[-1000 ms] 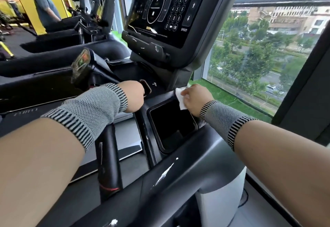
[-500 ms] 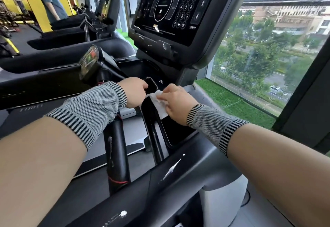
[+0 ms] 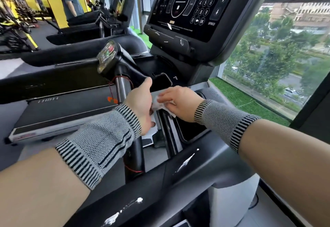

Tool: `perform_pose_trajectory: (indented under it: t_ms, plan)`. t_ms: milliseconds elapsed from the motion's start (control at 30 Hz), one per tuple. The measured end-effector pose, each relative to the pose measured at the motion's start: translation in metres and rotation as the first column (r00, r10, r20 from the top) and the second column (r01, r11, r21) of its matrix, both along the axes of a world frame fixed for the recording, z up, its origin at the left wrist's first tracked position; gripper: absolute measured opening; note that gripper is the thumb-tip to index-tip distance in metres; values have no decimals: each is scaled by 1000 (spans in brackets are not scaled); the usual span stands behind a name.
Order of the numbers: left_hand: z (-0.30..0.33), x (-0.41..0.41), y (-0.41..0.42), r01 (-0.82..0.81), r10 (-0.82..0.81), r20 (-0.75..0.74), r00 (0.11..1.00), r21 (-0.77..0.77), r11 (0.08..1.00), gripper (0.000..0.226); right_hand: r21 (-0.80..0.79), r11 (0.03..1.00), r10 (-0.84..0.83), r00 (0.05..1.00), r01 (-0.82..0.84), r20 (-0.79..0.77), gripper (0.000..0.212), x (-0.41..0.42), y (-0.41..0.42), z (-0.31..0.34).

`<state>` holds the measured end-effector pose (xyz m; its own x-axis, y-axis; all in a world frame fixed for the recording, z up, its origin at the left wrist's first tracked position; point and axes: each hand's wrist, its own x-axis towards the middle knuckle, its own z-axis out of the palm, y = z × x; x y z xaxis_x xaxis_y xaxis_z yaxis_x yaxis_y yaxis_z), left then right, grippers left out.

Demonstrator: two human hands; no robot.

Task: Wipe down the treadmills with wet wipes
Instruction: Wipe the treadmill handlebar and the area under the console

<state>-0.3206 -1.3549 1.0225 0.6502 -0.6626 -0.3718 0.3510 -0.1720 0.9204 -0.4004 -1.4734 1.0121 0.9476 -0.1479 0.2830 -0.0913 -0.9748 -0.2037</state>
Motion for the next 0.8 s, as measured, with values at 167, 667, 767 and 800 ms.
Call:
perform_pose_trajectory:
  t_ms: [167, 667, 767, 800]
  plan:
    - [-4, -18, 18, 29, -44, -164, 985, -91, 995, 80, 141, 990, 30, 999, -31, 11, 19, -22, 7, -6]
    - [-1, -27, 46, 151, -170, -182, 968, -115, 982, 82, 238, 969, -55, 997, 66, -52, 11, -26, 14, -2]
    - [-3, -27, 52, 172, -190, -187, 964, -106, 979, 83, 248, 969, 17, 992, 15, -126, 10, -36, 17, 0]
    - [-5, -27, 54, 176, -193, -194, 962, -102, 979, 83, 269, 963, 76, 981, -26, -178, 9, -44, 19, -1]
